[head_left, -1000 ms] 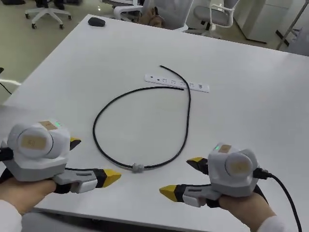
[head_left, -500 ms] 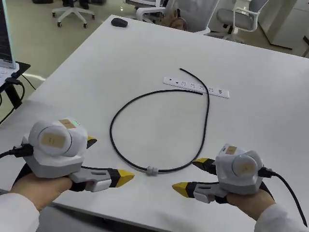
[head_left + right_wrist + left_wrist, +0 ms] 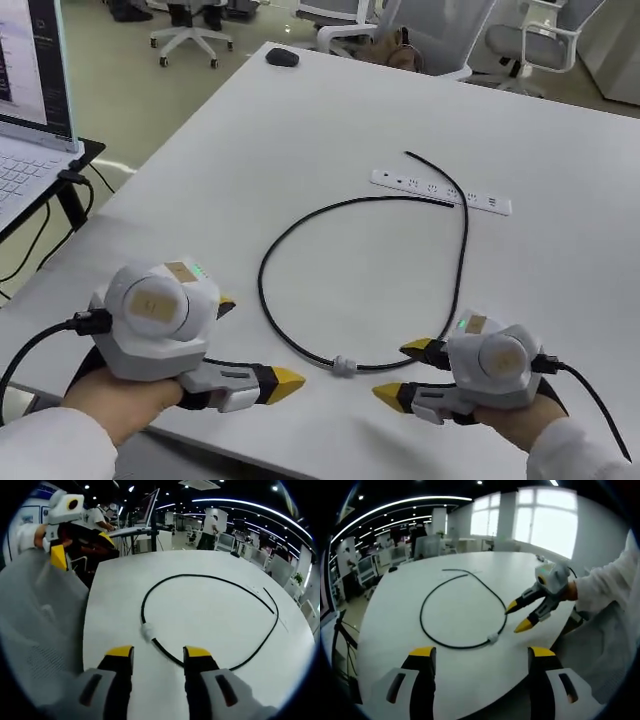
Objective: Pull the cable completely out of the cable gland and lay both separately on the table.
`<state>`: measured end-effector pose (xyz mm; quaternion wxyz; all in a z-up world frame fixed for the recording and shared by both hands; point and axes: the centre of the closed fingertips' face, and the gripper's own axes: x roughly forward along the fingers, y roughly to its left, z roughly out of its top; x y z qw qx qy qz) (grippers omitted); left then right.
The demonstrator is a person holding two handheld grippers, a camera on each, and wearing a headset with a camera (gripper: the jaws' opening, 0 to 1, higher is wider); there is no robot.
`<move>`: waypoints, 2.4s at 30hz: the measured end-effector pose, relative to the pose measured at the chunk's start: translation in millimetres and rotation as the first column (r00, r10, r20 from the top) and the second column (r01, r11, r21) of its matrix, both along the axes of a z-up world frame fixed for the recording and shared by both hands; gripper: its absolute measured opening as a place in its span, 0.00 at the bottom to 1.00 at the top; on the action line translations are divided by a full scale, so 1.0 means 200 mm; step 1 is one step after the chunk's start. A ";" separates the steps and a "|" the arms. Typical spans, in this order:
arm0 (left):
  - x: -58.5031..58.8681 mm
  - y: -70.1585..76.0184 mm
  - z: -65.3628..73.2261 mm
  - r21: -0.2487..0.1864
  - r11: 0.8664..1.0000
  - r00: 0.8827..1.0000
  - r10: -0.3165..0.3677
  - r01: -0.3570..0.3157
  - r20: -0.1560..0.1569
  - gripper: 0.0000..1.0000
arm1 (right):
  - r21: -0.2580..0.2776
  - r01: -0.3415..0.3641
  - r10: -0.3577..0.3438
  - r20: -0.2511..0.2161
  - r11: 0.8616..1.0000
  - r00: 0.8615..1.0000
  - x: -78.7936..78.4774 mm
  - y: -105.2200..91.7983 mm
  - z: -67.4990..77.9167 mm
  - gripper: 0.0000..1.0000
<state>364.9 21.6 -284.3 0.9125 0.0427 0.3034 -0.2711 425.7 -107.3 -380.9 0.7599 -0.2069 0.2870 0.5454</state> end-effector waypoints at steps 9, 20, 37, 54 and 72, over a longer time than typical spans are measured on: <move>0.00 0.00 -0.01 0.012 1.000 1.000 -0.011 0.011 -0.008 0.74 | 0.008 -0.092 0.093 -0.006 0.996 0.996 0.02 0.10 -0.03 0.36; 0.00 0.00 -0.01 0.027 1.000 1.000 -0.011 0.011 -0.005 0.72 | 0.006 -0.191 0.191 0.001 0.982 0.982 -0.02 0.17 -0.07 0.27; -0.02 -0.03 -0.03 0.043 0.998 0.999 -0.049 0.049 -0.014 0.69 | -0.058 -0.262 0.264 0.039 0.963 0.964 -0.03 0.21 -0.16 0.12; -0.03 -0.10 0.02 0.030 0.996 0.996 -0.085 0.084 0.031 0.68 | -0.017 -0.239 0.239 0.106 0.971 0.965 -0.07 0.14 0.18 0.10; -0.04 -0.22 0.22 0.001 0.984 0.964 -0.172 0.175 0.201 0.59 | 0.039 -0.270 0.250 0.277 0.962 0.928 -0.25 0.01 0.64 0.08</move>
